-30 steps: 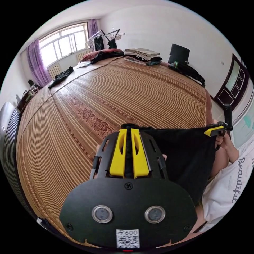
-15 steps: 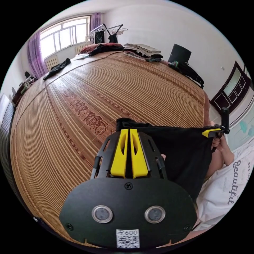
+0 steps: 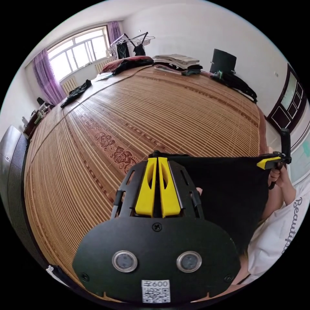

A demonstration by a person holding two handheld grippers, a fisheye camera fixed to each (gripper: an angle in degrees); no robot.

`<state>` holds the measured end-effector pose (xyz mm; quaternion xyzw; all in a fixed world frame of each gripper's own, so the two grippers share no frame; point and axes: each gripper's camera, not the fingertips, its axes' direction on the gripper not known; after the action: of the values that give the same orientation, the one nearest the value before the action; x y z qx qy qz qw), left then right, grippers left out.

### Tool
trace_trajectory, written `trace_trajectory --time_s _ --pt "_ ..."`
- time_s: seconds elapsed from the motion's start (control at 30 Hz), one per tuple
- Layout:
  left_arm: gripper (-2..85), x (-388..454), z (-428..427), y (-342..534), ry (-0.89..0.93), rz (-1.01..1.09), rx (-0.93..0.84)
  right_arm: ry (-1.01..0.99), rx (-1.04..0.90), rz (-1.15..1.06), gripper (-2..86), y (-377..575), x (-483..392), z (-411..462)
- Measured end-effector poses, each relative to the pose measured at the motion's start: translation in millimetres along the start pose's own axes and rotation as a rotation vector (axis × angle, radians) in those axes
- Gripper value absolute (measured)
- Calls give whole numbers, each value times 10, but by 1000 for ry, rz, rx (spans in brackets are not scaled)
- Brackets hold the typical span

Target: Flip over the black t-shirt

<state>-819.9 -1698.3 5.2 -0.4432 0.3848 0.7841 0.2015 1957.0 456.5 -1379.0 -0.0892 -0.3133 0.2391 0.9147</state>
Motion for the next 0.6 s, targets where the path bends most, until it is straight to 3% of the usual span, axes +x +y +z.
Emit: trace_trajectory --time_s 0.23,0.37,0.47,0.6 --pt "19 -9 260 -43 9 -111 -30 -9 5 75 -6 106 151 32" --pt "20 -149 203 -10 98 -276 48 18 31 89 -7 261 150 -100" --pt "18 -196 -36 63 -14 -370 167 50 27 69 -8 325 82 -172" --pt "14 -76 -167 41 124 -284 154 91 -2 44 -8 347 -43 -138"
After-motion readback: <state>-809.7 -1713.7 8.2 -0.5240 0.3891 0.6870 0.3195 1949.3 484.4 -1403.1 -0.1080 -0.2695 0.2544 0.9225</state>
